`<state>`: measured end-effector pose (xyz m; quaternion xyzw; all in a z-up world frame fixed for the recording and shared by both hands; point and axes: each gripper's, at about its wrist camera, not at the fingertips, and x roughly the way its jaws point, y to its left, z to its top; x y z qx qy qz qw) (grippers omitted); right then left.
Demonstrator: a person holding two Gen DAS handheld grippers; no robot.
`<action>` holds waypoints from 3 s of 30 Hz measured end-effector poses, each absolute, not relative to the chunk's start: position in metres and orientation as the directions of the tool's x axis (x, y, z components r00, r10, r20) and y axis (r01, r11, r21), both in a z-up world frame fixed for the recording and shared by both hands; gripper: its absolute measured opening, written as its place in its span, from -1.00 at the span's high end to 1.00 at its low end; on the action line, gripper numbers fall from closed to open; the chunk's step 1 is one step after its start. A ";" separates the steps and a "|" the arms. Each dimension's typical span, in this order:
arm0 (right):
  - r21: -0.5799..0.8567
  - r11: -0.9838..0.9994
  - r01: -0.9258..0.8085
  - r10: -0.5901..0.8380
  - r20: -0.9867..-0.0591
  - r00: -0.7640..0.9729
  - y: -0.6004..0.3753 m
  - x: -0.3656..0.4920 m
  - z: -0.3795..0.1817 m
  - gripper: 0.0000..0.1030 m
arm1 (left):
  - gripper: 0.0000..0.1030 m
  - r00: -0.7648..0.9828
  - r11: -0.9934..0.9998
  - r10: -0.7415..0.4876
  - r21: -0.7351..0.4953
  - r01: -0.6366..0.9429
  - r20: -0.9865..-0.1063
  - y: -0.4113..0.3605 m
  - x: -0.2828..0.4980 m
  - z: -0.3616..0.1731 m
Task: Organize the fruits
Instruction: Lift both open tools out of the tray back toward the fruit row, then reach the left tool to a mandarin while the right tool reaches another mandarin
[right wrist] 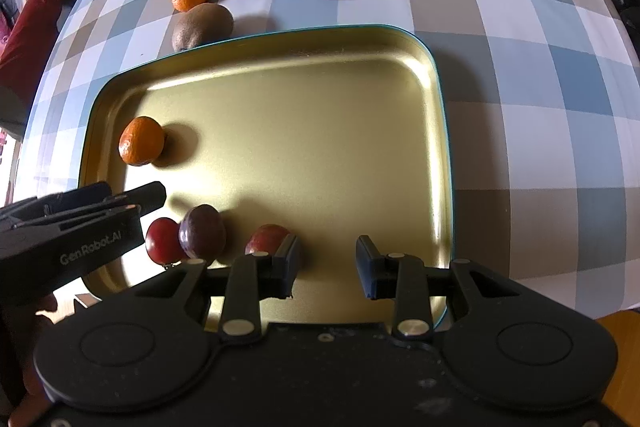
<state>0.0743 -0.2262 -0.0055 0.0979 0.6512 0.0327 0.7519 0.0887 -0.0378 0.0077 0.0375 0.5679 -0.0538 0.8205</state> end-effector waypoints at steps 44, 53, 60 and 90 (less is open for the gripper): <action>0.173 0.966 0.193 0.130 -0.967 0.218 -0.269 0.216 0.005 0.32 | -0.17 0.362 0.995 -0.063 -0.029 0.097 -0.930 -0.037 0.226 0.013; 0.196 0.955 0.224 0.159 -0.972 0.173 -0.278 0.247 -0.009 0.32 | -0.18 0.334 0.994 -0.089 -0.062 0.093 -0.938 -0.045 0.267 0.001; 0.202 0.949 0.242 0.160 -0.970 0.184 -0.284 0.258 -0.013 0.32 | -0.18 0.321 0.995 -0.078 -0.055 0.080 -0.944 -0.047 0.285 -0.012; 0.270 0.924 0.269 0.197 -0.942 0.272 -0.264 0.308 -0.011 0.32 | -0.01 0.342 1.000 -0.027 -0.024 0.014 -0.939 -0.019 0.311 -0.033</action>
